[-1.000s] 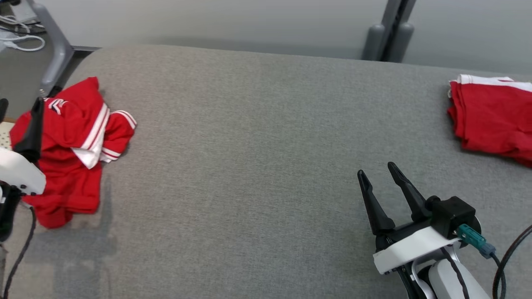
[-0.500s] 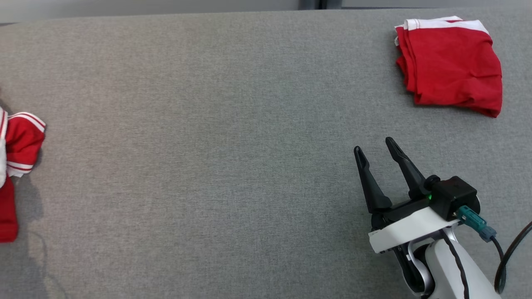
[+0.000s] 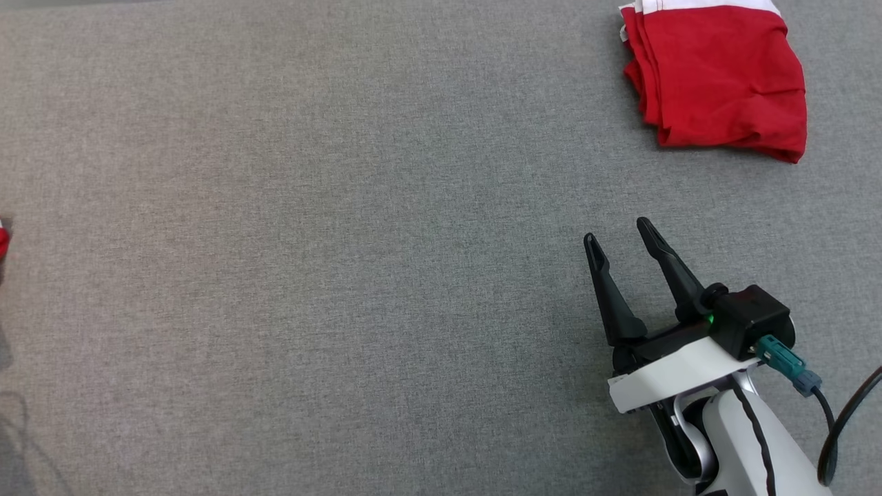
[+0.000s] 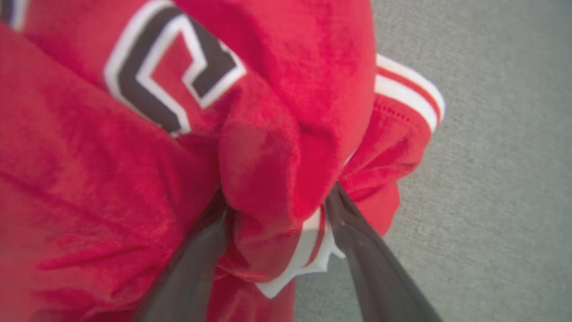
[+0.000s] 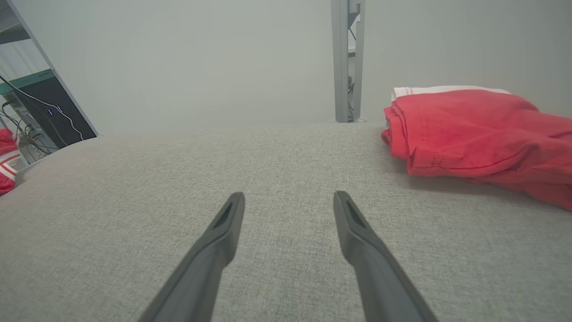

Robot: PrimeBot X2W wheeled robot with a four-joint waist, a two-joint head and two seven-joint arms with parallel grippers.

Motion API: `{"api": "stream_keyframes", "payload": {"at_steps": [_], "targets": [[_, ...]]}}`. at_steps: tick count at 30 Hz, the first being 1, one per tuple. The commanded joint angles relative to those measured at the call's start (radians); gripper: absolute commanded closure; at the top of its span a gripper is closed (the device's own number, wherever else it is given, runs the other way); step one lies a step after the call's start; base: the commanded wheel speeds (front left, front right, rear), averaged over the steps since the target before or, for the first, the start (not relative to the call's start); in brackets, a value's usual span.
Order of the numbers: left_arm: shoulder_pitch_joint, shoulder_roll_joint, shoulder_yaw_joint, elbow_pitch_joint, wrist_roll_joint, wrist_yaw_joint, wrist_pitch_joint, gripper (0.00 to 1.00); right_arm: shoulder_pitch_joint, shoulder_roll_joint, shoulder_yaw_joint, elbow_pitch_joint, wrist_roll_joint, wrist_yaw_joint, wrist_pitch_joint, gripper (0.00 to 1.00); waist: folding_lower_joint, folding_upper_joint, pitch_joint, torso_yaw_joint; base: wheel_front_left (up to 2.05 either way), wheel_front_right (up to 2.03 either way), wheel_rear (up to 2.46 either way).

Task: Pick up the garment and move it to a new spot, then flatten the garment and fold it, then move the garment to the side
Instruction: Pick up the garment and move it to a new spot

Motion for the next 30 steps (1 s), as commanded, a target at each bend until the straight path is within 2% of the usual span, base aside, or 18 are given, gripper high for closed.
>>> {"api": "stream_keyframes", "payload": {"at_steps": [1, 4, 5, 7, 9, 10, 12, 13, 14, 21, 30], "targets": [[-0.008, -0.001, -0.009, 0.013, -0.005, -0.002, 0.01, 0.0, -0.009, -0.003, -0.004, 0.002, -0.004, 0.0, -0.003, 0.0, 0.0, 0.0, 0.004, -0.002, 0.0, 0.0, 0.0], [-0.01, -0.004, -0.02, 0.022, -0.024, -0.002, 0.016, 0.0, -0.008, -0.003, -0.007, -0.001, -0.009, 0.0, -0.003, 0.0, 0.0, 0.0, 0.012, -0.003, 0.0, 0.0, 0.0], [-0.01, -0.008, -0.024, 0.022, -0.029, -0.002, 0.011, 0.06, -0.008, -0.003, -0.009, -0.003, -0.011, 0.0, -0.003, 0.0, 0.0, 0.0, 0.015, -0.003, 0.0, 0.0, 0.0], [-0.01, -0.01, -0.032, 0.021, -0.038, -0.002, 0.001, 0.3, -0.009, -0.003, -0.01, -0.002, -0.013, 0.0, -0.003, 0.0, 0.0, 0.0, 0.019, -0.001, 0.0, 0.0, 0.0], [-0.013, -0.01, -0.036, 0.021, -0.044, -0.002, 0.0, 0.3, -0.01, -0.003, -0.011, 0.0, -0.014, 0.0, -0.003, 0.0, 0.0, 0.0, 0.019, 0.0, 0.0, 0.0, 0.0], [-0.017, -0.009, -0.041, 0.021, -0.046, -0.002, 0.001, 0.52, -0.011, -0.002, -0.01, 0.001, -0.015, 0.0, -0.003, 0.0, 0.0, 0.0, 0.019, 0.0, 0.0, 0.0, 0.0], [-0.02, -0.009, -0.053, 0.014, -0.053, -0.002, -0.008, 0.65, -0.013, -0.002, -0.008, 0.003, -0.013, 0.0, -0.003, 0.0, 0.0, 0.0, 0.017, 0.001, 0.0, 0.0, 0.0], [-0.021, -0.007, -0.058, 0.009, -0.054, -0.002, -0.014, 0.93, -0.015, -0.002, -0.007, 0.005, -0.011, 0.0, -0.003, 0.0, 0.0, 0.0, 0.016, 0.001, 0.0, 0.0, 0.0], [-0.023, -0.003, -0.064, 0.006, -0.054, -0.002, -0.022, 1.0, -0.016, -0.002, -0.005, 0.006, -0.009, 0.0, -0.003, 0.0, 0.0, 0.0, 0.014, 0.001, 0.0, 0.0, 0.0], [-0.026, 0.038, -0.116, -0.04, -0.061, -0.002, -0.065, 1.0, -0.006, -0.003, 0.001, 0.012, 0.012, 0.0, -0.003, 0.0, 0.0, 0.0, -0.021, 0.001, 0.0, 0.0, 0.0], [-0.036, 0.086, -0.204, -0.152, -0.086, -0.002, -0.07, 1.0, 0.024, -0.003, 0.013, 0.034, 0.046, 0.0, -0.003, 0.0, 0.0, 0.0, -0.124, 0.008, 0.0, 0.0, 0.0]]}}
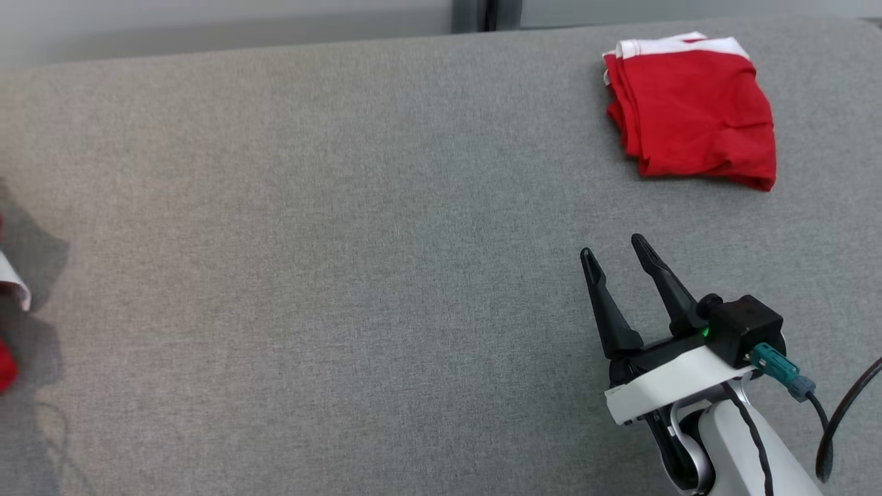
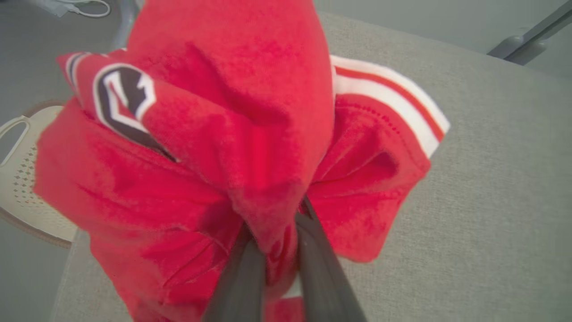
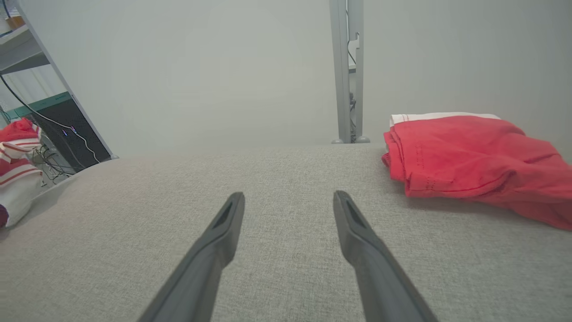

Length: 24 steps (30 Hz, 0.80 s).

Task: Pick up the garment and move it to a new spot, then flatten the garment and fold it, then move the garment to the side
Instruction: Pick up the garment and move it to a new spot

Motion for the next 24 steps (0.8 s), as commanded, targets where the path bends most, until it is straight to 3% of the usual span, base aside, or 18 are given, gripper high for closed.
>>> {"api": "stream_keyframes", "payload": {"at_steps": [1, 8, 16, 24], "targets": [[-0.022, 0.017, -0.015, -0.025, -0.009, -0.002, 0.002, 1.0, 0.014, -0.006, 0.002, 0.008, 0.009, 0.0, -0.003, 0.0, 0.0, 0.0, -0.039, 0.003, 0.0, 0.0, 0.0], [-0.042, 0.042, -0.098, -0.166, -0.019, -0.002, 0.014, 1.0, 0.044, -0.006, -0.001, 0.025, 0.029, 0.0, -0.003, 0.0, 0.0, 0.0, -0.129, -0.005, 0.0, 0.0, 0.0], [-0.027, 0.014, -0.199, -0.359, -0.012, -0.002, 0.025, 1.0, 0.08, -0.006, 0.001, 0.03, 0.051, 0.0, -0.003, 0.0, 0.0, 0.0, -0.203, -0.049, 0.0, 0.0, 0.0], [0.015, -0.05, -0.275, -0.496, 0.02, 0.01, 0.036, 1.0, 0.102, -0.006, -0.018, 0.029, 0.056, 0.0, -0.003, 0.0, 0.0, 0.0, -0.226, -0.099, 0.0, 0.0, 0.0]]}}
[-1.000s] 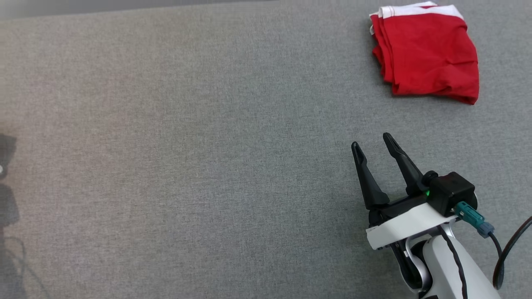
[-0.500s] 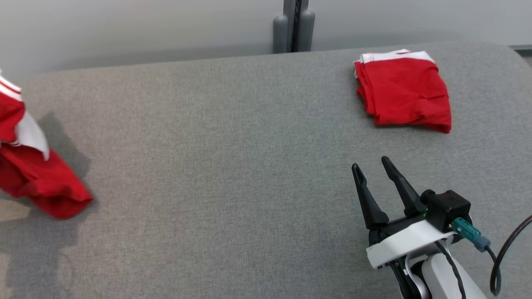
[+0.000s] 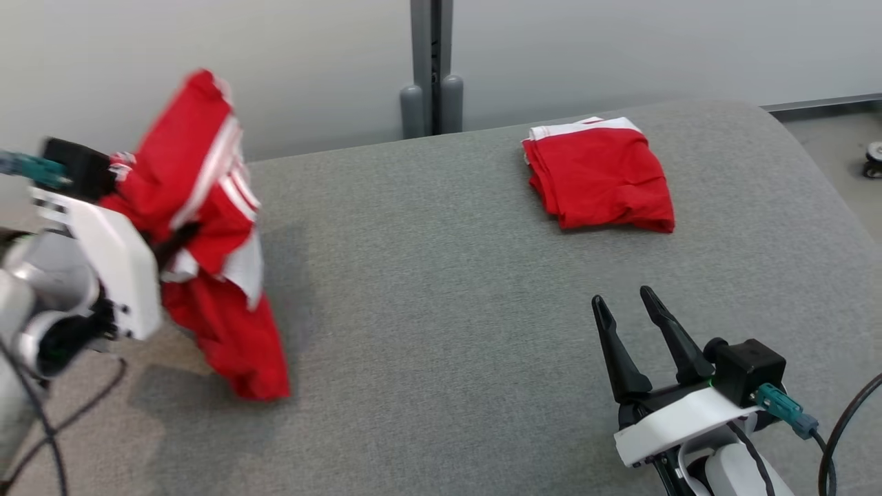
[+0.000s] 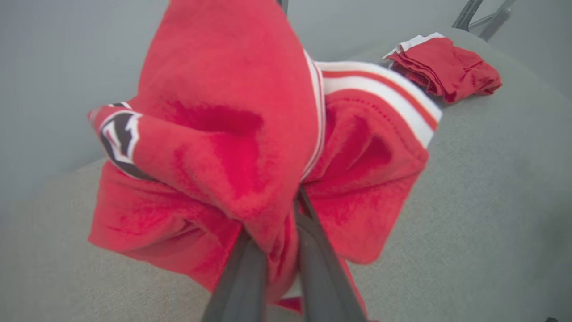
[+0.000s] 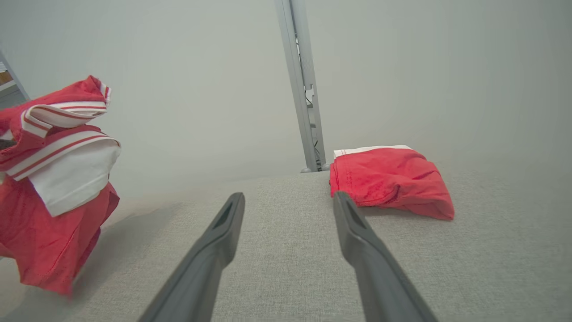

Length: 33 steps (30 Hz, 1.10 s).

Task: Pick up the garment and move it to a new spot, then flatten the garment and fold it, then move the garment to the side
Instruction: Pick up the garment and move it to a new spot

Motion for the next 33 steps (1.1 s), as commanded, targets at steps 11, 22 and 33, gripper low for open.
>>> {"api": "stream_keyframes", "payload": {"at_steps": [11, 22, 33], "targets": [[0.054, -0.185, -0.1, -0.029, 0.047, 0.041, -0.033, 1.0, -0.008, -0.006, -0.006, -0.013, 0.002, 0.0, -0.003, 0.0, 0.0, -0.0001, 0.026, -0.079, 0.0, 0.0, 0.0], [0.028, -0.357, -0.142, 0.102, 0.073, 0.011, -0.164, 0.0, -0.006, -0.011, -0.015, -0.01, -0.012, 0.0, -0.003, 0.0, 0.0, -0.0001, 0.039, -0.068, 0.0, 0.0, 0.0], [0.077, -0.333, -0.1, 0.069, 0.135, 0.048, -0.39, 0.0, 0.017, -0.027, -0.037, -0.017, -0.018, 0.0, -0.003, 0.0, 0.0, -0.0001, 0.025, 0.011, 0.0, 0.0, 0.0]]}}
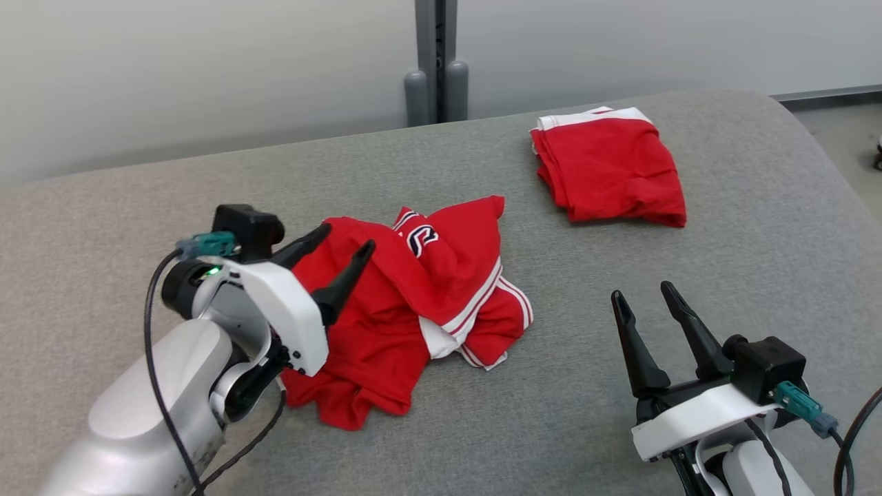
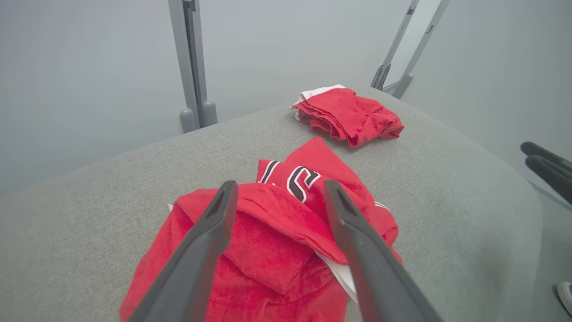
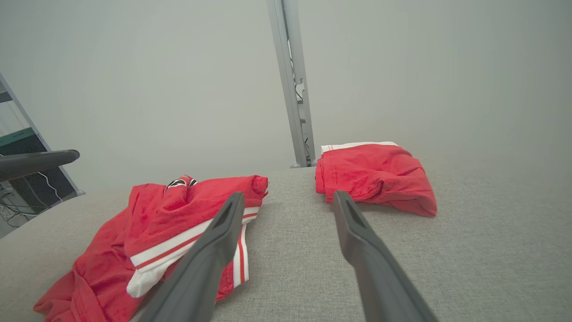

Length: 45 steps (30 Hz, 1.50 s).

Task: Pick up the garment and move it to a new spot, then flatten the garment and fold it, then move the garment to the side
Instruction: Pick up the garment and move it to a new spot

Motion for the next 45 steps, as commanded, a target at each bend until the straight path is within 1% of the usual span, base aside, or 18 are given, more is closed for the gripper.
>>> {"api": "stream_keyframes", "payload": {"at_steps": [1, 6, 7, 9, 10, 11, 15, 19, 21, 23, 24, 27, 31, 33, 38, 45], "targets": [[0.018, 0.012, 0.012, -0.011, 0.015, 0.016, -0.031, 0.0, 0.01, -0.009, -0.006, -0.008, -0.003, 0.0, -0.003, 0.0, 0.0, 0.0, 0.001, 0.017, 0.0, 0.0, 0.0], [0.094, 0.054, 0.055, -0.049, 0.039, 0.086, -0.159, 0.0, 0.02, -0.02, -0.019, -0.016, -0.009, 0.0, -0.003, 0.0, 0.0, 0.0, 0.0, 0.052, 0.0, 0.0, 0.0], [0.131, 0.072, 0.081, -0.067, 0.038, 0.113, -0.213, 0.0, 0.021, -0.022, -0.023, -0.019, -0.009, 0.0, -0.003, 0.0, 0.0, 0.0, -0.003, 0.063, 0.0, 0.0, 0.0], [0.172, 0.088, 0.104, -0.09, 0.031, 0.135, -0.261, 0.0, 0.028, -0.025, -0.027, -0.024, -0.006, 0.0, -0.003, 0.0, 0.0, 0.0, -0.005, 0.073, 0.0, 0.0, 0.0], [0.191, 0.097, 0.119, -0.102, 0.028, 0.145, -0.279, 0.0, 0.032, -0.025, -0.029, -0.026, -0.006, 0.0, -0.003, 0.0, 0.0, 0.0, -0.006, 0.077, 0.0, 0.0, 0.0], [0.191, 0.097, 0.119, -0.102, 0.028, 0.145, -0.279, 0.0, 0.032, -0.025, -0.029, -0.026, -0.006, 0.0, -0.003, 0.0, 0.0, 0.0, -0.006, 0.077, 0.0, 0.0, 0.0], [0.275, 0.128, 0.178, -0.155, 0.019, 0.189, -0.322, 0.0, 0.043, -0.024, -0.037, -0.034, -0.003, 0.0, -0.003, 0.0, 0.0, 0.0, -0.013, 0.09, 0.0, 0.0, 0.0], [0.37, 0.12, 0.278, -0.224, 0.036, 0.252, -0.34, 0.0, 0.07, -0.023, -0.05, -0.044, 0.002, 0.0, -0.003, 0.0, 0.0, 0.0, -0.03, 0.103, 0.0, 0.0, 0.0], [0.426, 0.098, 0.356, -0.281, 0.078, 0.281, -0.339, 0.0, 0.078, -0.021, -0.061, -0.05, 0.004, 0.0, -0.003, 0.0, 0.0, 0.0, -0.039, 0.109, 0.0, 0.0, 0.0], [0.499, 0.074, 0.42, -0.326, 0.126, 0.295, -0.339, 0.0, 0.09, -0.019, -0.066, -0.06, 0.005, 0.0, -0.003, 0.0, 0.0, 0.0, -0.046, 0.112, 0.0, 0.0, 0.0], [0.533, 0.062, 0.448, -0.342, 0.145, 0.295, -0.339, 0.0, 0.097, -0.018, -0.068, -0.065, 0.006, 0.0, -0.003, 0.0, 0.0, 0.0, -0.049, 0.112, 0.0, 0.0, 0.0], [0.61, 0.024, 0.519, -0.376, 0.191, 0.272, -0.34, 0.0, 0.108, -0.018, -0.073, -0.084, 0.006, 0.0, -0.003, 0.0, 0.0, 0.0, -0.058, 0.113, 0.0, 0.0, 0.0], [0.696, -0.034, 0.608, -0.394, 0.252, 0.237, -0.34, 0.0, 0.128, -0.013, -0.089, -0.12, 0.001, 0.0, -0.003, 0.0, 0.0, 0.0, -0.068, 0.12, 0.0, 0.0, 0.0], [0.723, -0.063, 0.638, -0.399, 0.285, 0.215, -0.34, 0.0, 0.136, -0.011, -0.098, -0.141, -0.005, 0.0, -0.003, 0.0, 0.0, 0.0, -0.071, 0.123, 0.0, 0.0, 0.0], [0.747, -0.116, 0.669, -0.374, 0.332, 0.158, -0.34, 0.0, 0.145, -0.012, -0.105, -0.159, -0.014, 0.0, -0.003, 0.0, 0.0, 0.0, -0.076, 0.127, 0.0, 0.0, 0.0], [0.747, -0.158, 0.699, -0.341, 0.371, 0.112, -0.34, 0.0, 0.155, -0.019, -0.099, -0.152, -0.015, 0.0, -0.003, 0.0, 0.0, 0.0, -0.089, 0.124, 0.0, 0.0, 0.0]]}}
